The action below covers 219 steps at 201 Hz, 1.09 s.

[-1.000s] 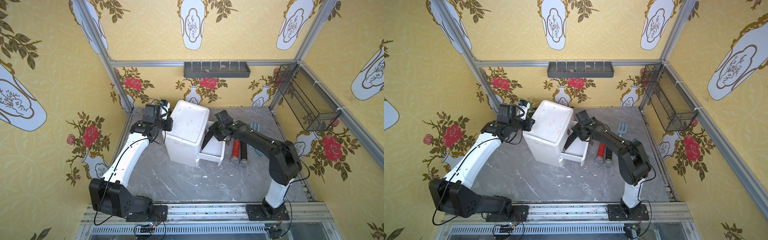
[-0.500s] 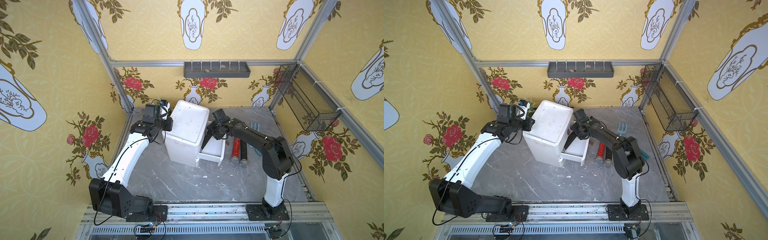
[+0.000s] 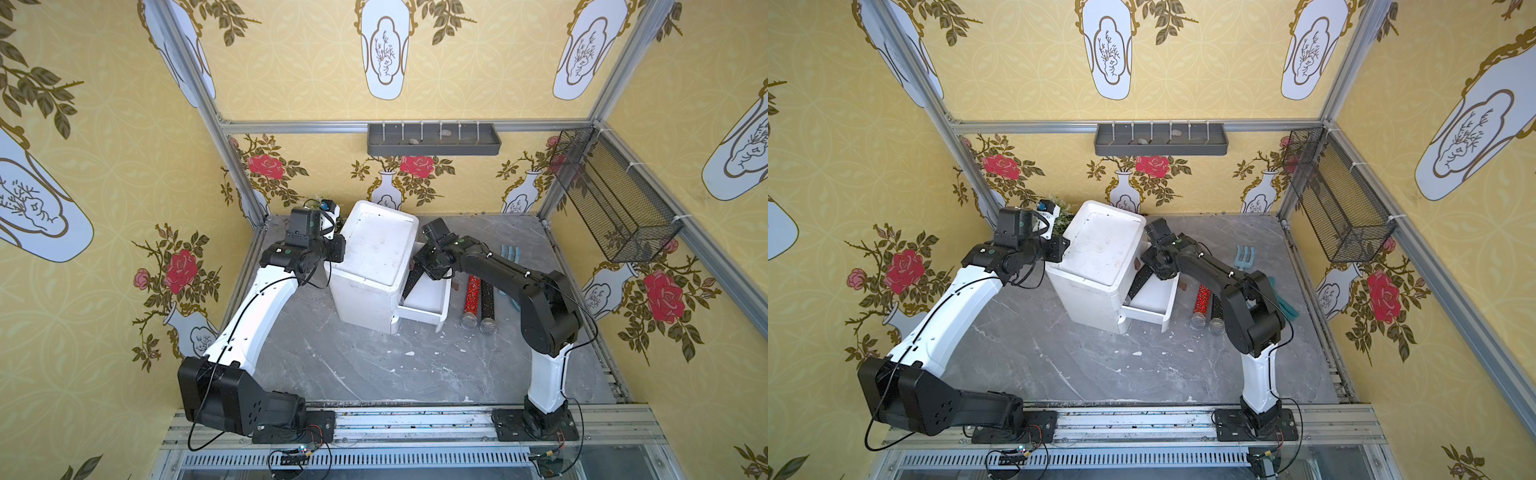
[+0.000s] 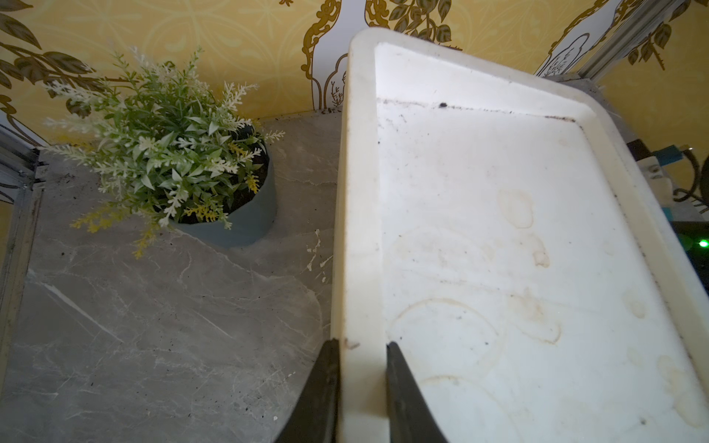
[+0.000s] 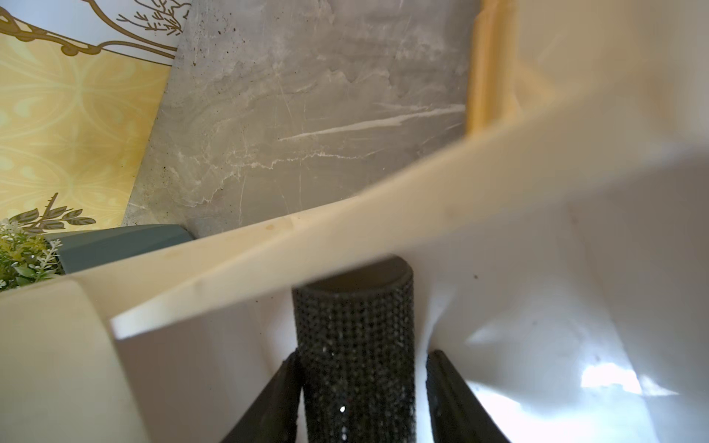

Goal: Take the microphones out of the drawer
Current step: Pick up the microphone from the drawer.

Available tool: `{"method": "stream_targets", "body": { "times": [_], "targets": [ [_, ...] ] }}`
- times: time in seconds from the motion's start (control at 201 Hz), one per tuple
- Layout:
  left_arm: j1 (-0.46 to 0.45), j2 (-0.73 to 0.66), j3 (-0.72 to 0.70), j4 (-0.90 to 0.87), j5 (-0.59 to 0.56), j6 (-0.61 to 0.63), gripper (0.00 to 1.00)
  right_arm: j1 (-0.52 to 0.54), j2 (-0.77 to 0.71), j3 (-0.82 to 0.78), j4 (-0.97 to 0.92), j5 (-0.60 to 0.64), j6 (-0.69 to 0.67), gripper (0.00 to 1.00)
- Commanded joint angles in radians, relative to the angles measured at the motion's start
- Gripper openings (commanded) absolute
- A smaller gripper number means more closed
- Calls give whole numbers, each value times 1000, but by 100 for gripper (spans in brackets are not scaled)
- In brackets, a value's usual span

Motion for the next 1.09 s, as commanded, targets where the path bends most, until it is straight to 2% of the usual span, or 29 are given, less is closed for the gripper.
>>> {"method": "stream_targets", "body": {
  "times": [0.0, 0.184, 0.329, 0.662, 1.085],
  "targets": [
    [1, 16, -18, -104, 4, -16, 16, 7, 7, 5, -19, 19, -17, 50],
    [0, 19, -18, -103, 4, -17, 16, 17, -6, 18, -19, 55, -38, 35],
    [0, 20, -18, -105, 4, -16, 16, 24, -17, 37, -24, 78, -61, 29],
    [0, 24, -18, -104, 4, -16, 16, 26, -95, 51, -36, 145, -121, 25],
    [0, 30, -18, -104, 3, -16, 16, 37, -182, 72, -93, 299, -259, 23]
  ]
}}
